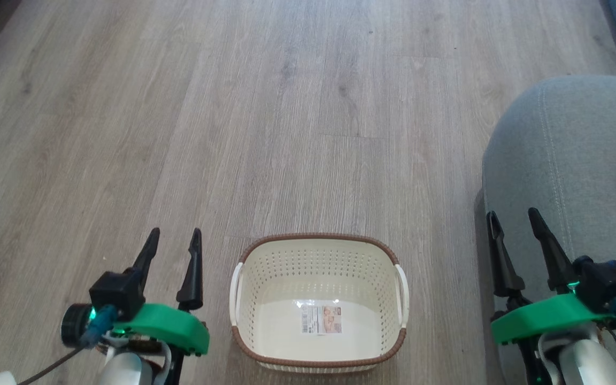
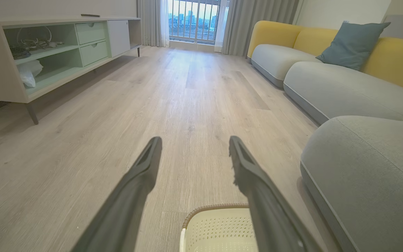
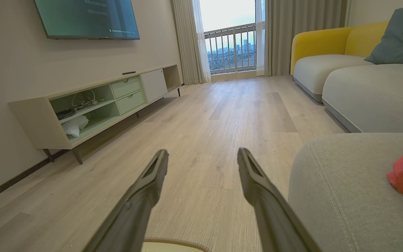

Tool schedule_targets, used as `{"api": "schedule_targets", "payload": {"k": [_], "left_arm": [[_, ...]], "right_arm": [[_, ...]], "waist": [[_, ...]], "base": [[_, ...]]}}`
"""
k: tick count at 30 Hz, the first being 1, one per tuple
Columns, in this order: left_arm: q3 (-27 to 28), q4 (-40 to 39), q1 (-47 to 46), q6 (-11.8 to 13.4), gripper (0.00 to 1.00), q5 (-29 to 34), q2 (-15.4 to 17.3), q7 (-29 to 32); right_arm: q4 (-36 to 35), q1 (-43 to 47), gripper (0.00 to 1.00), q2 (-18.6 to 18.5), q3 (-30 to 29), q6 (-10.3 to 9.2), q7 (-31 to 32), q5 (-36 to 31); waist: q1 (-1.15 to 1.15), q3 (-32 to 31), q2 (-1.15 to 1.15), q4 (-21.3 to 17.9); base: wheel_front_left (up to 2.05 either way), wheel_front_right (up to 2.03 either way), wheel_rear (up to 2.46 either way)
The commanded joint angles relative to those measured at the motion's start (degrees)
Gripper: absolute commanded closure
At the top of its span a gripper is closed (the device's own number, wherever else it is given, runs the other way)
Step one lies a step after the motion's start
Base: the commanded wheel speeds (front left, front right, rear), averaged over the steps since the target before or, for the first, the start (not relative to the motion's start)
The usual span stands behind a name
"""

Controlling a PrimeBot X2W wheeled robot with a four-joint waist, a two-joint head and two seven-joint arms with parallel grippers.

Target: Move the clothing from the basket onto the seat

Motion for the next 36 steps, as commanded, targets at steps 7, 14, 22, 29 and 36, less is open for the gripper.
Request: {"api": "schedule_targets", "payload": {"k": [7, 14, 22, 29, 36], "left_arm": [[1.2, -0.7, -1.4, -1.6, 0.00, -1.7, 0.0, -0.3], [1.2, 0.8, -1.5, -3.9, 0.00, -3.2, 0.0, -0.3], [1.9, 0.7, -1.1, -4.8, 0.00, -4.9, 0.0, -0.3], [2.0, 1.2, -1.0, -5.5, 0.00, -5.5, 0.0, -0.3], [2.0, 1.6, -1.2, -5.8, 0.00, -6.1, 0.0, -0.3]], "right_arm": [[-1.8, -1.3, 0.00, -0.2, 1.0, -0.01, -0.1, -0.2], [-2.0, -1.4, 0.00, -0.2, 0.9, -0.01, -0.1, -0.3], [-1.9, -1.6, 0.00, -0.3, 0.9, -0.01, -0.1, -0.3], [-1.7, -1.8, 0.00, -0.3, 0.4, -0.01, -0.1, 0.7], [-1.7, -2.0, 0.00, -0.5, 0.1, -0.01, -0.1, 0.9]], "waist": [[0.00, -0.1, 0.00, -0.1], [0.00, -0.3, 0.00, -0.1], [0.00, -0.4, 0.00, -0.3], [0.00, -0.6, 0.00, -0.5], [0.00, -0.5, 0.00, -0.6]], "base": [[0.00, 0.00, 0.00], [0.00, 0.00, 0.00], [0.00, 0.00, 0.00], [0.00, 0.00, 0.00], [0.00, 0.00, 0.00]]}}
